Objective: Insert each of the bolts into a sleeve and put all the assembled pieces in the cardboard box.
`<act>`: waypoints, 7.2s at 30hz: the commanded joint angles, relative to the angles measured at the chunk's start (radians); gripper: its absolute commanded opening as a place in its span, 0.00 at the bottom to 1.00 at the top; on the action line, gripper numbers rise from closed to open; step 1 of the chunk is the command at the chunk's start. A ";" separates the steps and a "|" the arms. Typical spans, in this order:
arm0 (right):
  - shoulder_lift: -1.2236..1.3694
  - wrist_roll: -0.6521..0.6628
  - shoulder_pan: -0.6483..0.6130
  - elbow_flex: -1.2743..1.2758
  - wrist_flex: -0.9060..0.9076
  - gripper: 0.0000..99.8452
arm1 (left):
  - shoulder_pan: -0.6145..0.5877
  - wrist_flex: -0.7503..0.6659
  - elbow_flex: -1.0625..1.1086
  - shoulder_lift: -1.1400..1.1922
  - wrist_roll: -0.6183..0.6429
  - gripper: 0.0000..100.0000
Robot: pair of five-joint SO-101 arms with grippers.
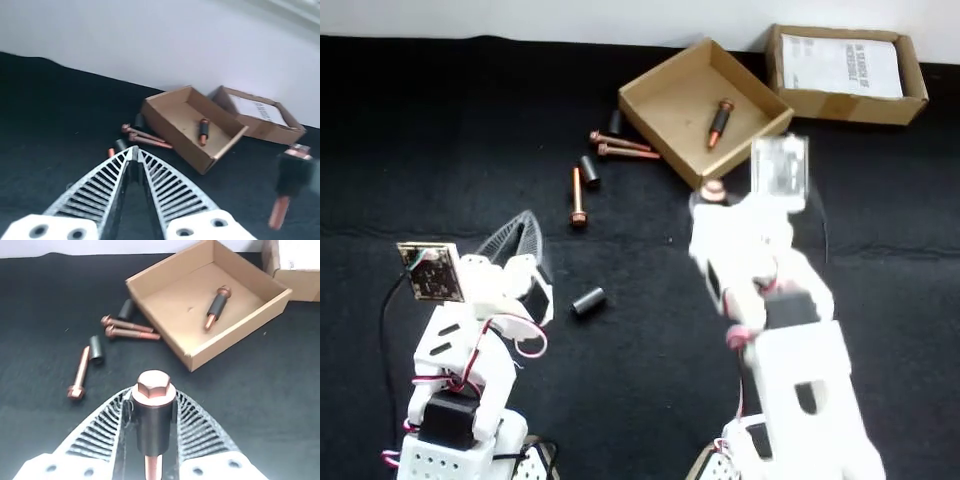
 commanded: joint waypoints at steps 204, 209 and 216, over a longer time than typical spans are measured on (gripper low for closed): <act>1.747 0.195 -0.153 -2.568 1.099 0.01 | -0.182 0.178 0.220 -0.016 -0.002 0.01; 1.890 0.376 -0.186 -2.568 0.878 0.02 | -0.234 0.173 0.220 -0.018 0.002 0.01; 2.074 0.439 -0.176 -2.568 0.559 0.12 | -0.246 0.173 0.220 -0.018 0.003 0.01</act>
